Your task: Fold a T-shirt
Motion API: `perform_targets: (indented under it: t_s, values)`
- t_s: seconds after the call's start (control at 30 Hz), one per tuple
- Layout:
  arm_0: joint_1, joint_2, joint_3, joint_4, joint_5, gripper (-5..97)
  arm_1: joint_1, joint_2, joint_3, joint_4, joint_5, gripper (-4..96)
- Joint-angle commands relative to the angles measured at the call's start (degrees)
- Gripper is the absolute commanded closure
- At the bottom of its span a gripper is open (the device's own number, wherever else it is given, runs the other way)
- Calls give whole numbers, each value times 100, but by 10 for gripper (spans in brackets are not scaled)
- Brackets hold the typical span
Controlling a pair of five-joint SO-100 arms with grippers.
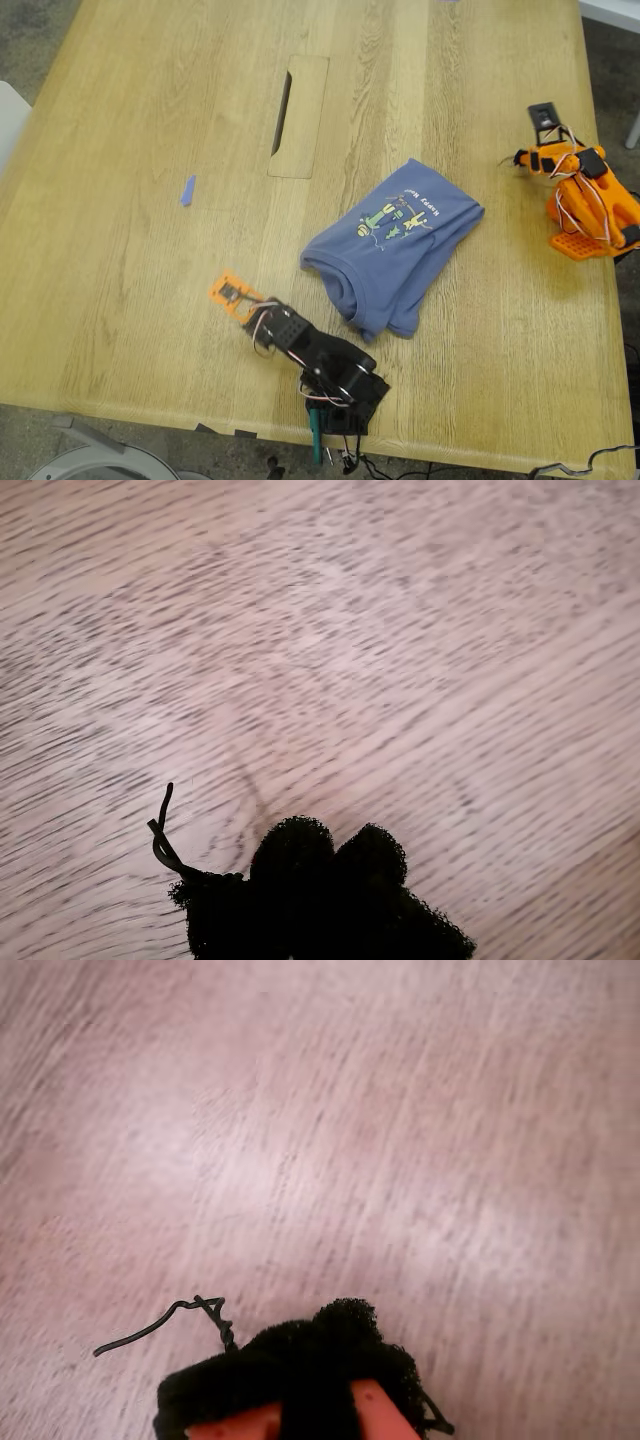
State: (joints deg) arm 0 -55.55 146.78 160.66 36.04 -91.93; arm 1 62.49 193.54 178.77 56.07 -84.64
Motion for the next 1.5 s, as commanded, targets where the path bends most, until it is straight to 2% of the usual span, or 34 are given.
perform_targets:
  t_s: [0.0, 0.23, 0.33, 0.5, 0.73, 0.9, 1.07, 1.27, 1.47]
  values:
    - [-510, 817, 202, 18, 44, 918, 510, 132, 70, -369, -53, 912]
    - [-1380, 2856, 1424, 149, -114, 918, 1969, 132, 264, -835, -246, 912]
    - [-1529, 3735, 1521, 1318, -53, 918, 2074, 141, 334, -870, -237, 912]
    - [-1573, 4131, 1521, 1415, -88, 919, 2021, 149, 483, -853, -220, 912]
    - [-2312, 5959, 1512, 3516, 53, 919, 2602, 149, 773, -835, -264, 912]
    - [-2725, 5994, 1503, 3577, 0, 919, 3199, 149, 835, -62, -246, 912]
    - [-3050, 5994, 1503, 4298, -519, 918, 3560, 158, 835, 721, -272, 912]
    - [-3349, 5994, 1503, 4579, -1090, 918, 4228, 158, 844, 800, -237, 912]
    - [-3313, 5994, 1503, 4579, -1195, 918, 4605, 158, 844, 976, -167, 906]
